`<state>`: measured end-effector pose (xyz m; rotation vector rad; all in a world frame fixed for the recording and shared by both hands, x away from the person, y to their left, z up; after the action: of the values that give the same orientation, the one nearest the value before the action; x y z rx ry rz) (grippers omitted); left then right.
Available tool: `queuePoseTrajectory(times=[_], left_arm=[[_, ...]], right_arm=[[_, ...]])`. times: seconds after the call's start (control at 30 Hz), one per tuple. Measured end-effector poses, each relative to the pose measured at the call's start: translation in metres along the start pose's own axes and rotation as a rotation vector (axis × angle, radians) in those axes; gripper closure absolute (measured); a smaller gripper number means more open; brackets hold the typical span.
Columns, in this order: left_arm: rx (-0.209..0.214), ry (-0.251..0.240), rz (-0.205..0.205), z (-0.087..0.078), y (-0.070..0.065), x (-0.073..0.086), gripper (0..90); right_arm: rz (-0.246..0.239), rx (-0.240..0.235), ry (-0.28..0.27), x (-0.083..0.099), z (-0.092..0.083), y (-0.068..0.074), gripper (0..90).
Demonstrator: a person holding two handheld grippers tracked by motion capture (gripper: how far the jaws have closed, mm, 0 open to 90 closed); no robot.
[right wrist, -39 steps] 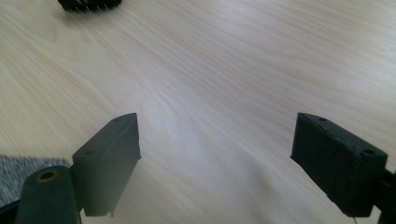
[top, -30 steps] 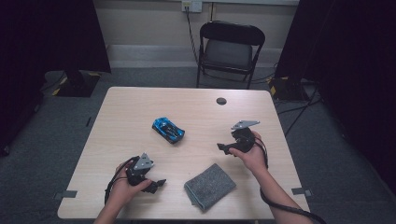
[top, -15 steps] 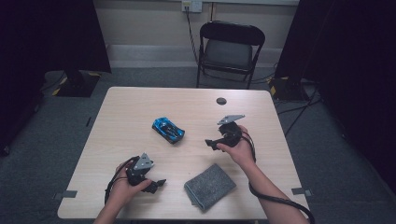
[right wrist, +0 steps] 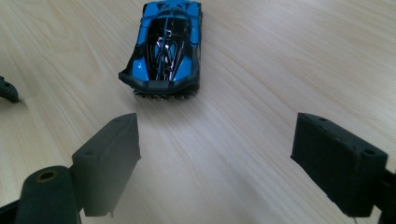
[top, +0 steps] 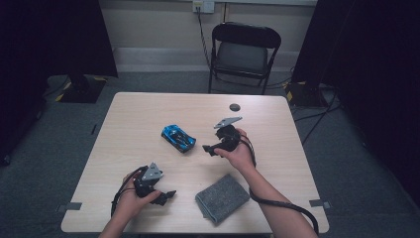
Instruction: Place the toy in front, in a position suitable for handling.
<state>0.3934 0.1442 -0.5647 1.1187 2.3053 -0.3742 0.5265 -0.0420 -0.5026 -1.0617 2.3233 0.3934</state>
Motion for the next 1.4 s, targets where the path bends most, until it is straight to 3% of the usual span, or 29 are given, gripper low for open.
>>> queuePoseTrajectory(times=[0.3, 0.6, 0.83, 1.13, 1.4], left_arm=[[0.000, 0.000, -0.001, 0.000, 0.000, 0.000, 8.9], [0.000, 0.001, 0.001, 0.000, 0.000, 0.000, 8.9], [0.001, -0.005, -0.007, 0.000, 0.000, 0.000, 8.9], [0.001, -0.005, -0.008, 0.000, 0.000, 0.000, 8.8], [0.002, -0.006, -0.009, 0.000, 0.000, 0.000, 8.8]], right_arm=[[-0.013, -0.018, -0.001, -0.019, 0.012, 0.013, 14.3], [-0.040, -0.036, 0.010, -0.038, 0.039, 0.033, 14.0], [-0.043, -0.029, 0.016, -0.047, 0.054, 0.035, 14.0], [-0.013, -0.042, 0.007, -0.063, 0.079, 0.032, 13.7], [-0.030, -0.039, 0.021, -0.069, 0.099, 0.039, 13.7]])
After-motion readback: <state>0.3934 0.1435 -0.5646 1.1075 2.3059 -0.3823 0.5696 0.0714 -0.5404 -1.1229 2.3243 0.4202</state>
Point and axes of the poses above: each handheld gripper's, and its own axes: z roughly forward along the jaws, x roughly out of its underside, y roughly to its left, the point moved 9 cm from there along z, roughly forward along the jaws, and after that the axes turned 11 degrees about y, right-handed, at the moved point
